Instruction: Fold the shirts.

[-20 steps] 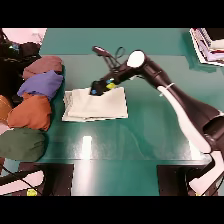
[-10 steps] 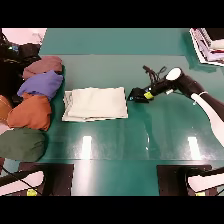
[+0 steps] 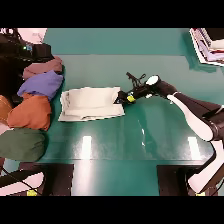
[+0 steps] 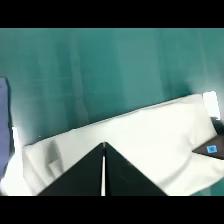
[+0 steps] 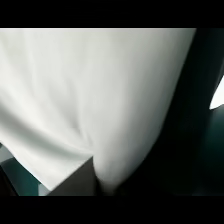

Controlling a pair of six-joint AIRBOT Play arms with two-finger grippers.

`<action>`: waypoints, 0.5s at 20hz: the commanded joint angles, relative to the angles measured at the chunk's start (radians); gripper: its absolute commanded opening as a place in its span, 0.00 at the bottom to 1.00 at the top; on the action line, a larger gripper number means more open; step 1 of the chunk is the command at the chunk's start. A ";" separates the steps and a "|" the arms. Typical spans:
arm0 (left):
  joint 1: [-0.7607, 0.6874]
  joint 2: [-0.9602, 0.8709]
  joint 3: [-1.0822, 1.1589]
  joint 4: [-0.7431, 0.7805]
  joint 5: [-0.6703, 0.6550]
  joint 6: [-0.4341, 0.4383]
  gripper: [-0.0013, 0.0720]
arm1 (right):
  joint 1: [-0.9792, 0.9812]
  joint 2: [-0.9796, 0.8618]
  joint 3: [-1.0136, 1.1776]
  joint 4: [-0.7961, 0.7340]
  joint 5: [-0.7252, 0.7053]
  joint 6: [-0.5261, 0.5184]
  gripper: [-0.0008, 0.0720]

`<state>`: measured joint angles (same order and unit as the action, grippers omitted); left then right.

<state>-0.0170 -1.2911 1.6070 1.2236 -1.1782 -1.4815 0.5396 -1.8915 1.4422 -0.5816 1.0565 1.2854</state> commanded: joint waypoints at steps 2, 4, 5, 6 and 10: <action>-0.047 0.001 0.000 0.000 0.002 -0.003 0.05 | 0.013 -0.028 0.123 0.027 -0.007 -0.005 0.04; -0.070 0.001 0.000 -0.001 0.005 -0.006 0.05 | -0.020 0.005 0.128 0.017 -0.007 -0.004 0.04; -0.081 0.001 0.000 0.000 0.004 -0.008 0.05 | -0.043 0.029 0.128 -0.016 -0.006 -0.002 0.04; -0.095 0.001 0.000 0.000 0.004 -0.008 0.05 | -0.073 0.063 0.126 -0.072 -0.002 0.013 0.04; -0.122 0.001 0.000 -0.002 -0.009 -0.011 0.05 | -0.240 0.253 0.037 -0.325 -0.011 0.120 0.04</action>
<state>-0.1192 -1.2911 1.6070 1.2228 -1.1793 -1.4910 0.4000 -1.7493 1.5242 -0.7349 1.0546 1.3354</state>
